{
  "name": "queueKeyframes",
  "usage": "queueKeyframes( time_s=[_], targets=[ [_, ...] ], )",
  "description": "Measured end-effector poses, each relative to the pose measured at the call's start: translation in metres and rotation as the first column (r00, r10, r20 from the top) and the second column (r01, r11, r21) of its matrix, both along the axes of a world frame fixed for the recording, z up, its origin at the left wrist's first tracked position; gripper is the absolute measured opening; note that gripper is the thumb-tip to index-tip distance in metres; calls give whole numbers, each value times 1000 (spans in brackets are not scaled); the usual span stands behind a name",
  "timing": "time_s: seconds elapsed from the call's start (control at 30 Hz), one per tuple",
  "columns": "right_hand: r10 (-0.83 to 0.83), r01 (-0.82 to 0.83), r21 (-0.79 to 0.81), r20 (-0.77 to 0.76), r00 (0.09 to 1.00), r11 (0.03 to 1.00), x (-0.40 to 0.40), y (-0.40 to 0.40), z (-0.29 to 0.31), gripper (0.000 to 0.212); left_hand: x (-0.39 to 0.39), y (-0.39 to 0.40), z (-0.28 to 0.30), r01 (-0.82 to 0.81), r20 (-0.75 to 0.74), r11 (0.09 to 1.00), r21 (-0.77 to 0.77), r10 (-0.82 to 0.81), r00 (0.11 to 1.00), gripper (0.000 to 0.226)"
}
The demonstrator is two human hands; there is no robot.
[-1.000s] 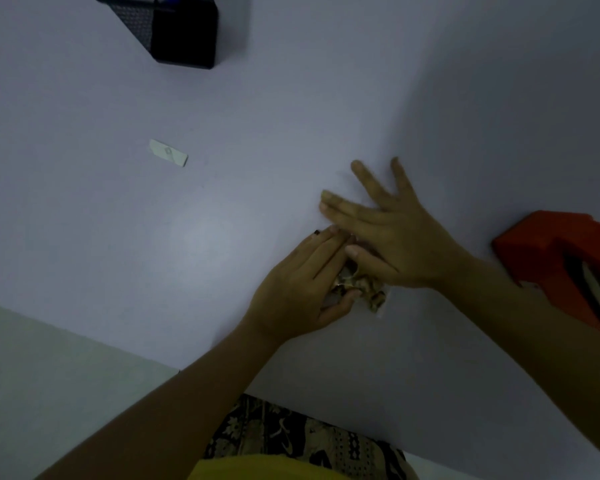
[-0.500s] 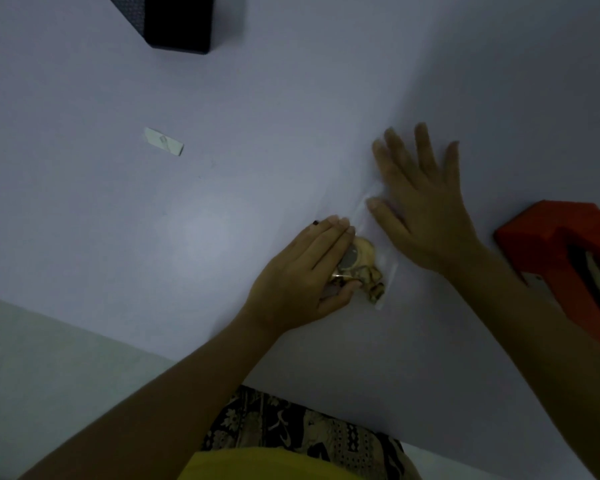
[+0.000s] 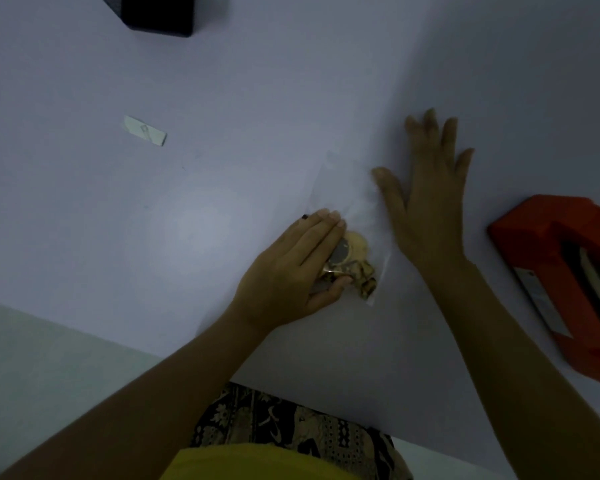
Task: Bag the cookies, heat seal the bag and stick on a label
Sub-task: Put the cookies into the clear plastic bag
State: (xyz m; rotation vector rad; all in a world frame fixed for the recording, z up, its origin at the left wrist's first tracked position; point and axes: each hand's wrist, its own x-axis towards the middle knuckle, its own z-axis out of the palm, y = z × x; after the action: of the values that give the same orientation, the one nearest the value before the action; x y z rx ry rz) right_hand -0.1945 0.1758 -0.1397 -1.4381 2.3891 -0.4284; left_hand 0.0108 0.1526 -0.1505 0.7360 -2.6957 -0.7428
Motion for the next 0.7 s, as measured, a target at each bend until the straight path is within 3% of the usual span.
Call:
queueKeyframes(
  time_s=[0.17, 0.4, 0.7],
  targets=[
    [-22, 19, 67, 47, 999, 998, 12, 21, 4, 88, 0, -1, -1, -3, 6, 1000, -5, 3, 1000, 59],
    [-189, 179, 75, 170, 967, 981, 0, 50, 16, 91, -1, 0, 0, -4, 0, 1000, -4, 4, 1000, 57],
    [-171, 156, 99, 168, 971, 983, 21, 35, 12, 105, -1, 0, 1, 3, 25, 999, -40, -2, 1000, 58]
  ],
)
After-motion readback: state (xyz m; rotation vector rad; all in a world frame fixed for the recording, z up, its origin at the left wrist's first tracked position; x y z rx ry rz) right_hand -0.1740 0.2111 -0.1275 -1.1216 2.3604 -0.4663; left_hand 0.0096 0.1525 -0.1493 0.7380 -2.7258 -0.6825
